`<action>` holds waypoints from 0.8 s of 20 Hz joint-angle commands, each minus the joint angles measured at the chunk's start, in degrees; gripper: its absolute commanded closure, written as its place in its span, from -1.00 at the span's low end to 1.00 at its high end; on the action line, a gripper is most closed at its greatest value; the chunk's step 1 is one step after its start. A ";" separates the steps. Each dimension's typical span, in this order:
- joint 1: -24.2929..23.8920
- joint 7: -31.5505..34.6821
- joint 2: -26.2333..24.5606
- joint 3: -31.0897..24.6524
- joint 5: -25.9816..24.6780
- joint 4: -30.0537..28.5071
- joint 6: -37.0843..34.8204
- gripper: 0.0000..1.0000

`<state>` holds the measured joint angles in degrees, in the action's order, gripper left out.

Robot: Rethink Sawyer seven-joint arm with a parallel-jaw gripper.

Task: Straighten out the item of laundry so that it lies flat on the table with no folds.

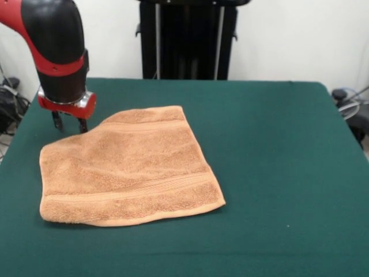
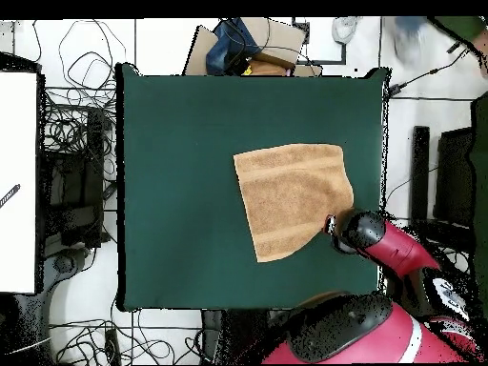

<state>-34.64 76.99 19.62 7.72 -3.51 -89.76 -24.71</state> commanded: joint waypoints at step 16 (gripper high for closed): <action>0.00 7.05 0.92 -6.59 -1.05 -1.45 5.28 -1.00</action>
<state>-34.70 76.99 19.83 7.59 -3.51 -89.76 -24.54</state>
